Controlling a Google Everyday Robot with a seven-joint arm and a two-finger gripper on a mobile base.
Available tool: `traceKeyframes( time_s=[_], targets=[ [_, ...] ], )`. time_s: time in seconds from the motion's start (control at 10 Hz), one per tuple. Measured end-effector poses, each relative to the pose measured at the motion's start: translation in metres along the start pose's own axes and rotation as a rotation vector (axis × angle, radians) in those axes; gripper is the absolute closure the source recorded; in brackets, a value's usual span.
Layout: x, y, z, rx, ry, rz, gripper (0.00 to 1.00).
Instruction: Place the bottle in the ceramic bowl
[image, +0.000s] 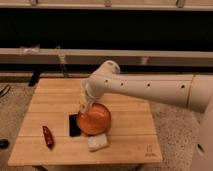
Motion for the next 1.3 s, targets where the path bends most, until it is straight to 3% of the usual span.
traceKeyframes(
  time_s=[0.2,0.4,0.7,0.9,1.3],
  targets=[
    [0.017,-0.004,0.004,0.003,0.043,-0.012,0.88],
    [0.032,-0.006,0.01,0.011,0.1,-0.041,0.66],
    [0.036,-0.004,0.02,0.009,0.153,-0.065,0.35],
    [0.033,0.002,0.027,0.005,0.173,-0.083,0.21],
    [0.025,0.007,0.034,0.002,0.186,-0.102,0.2]
  ],
)
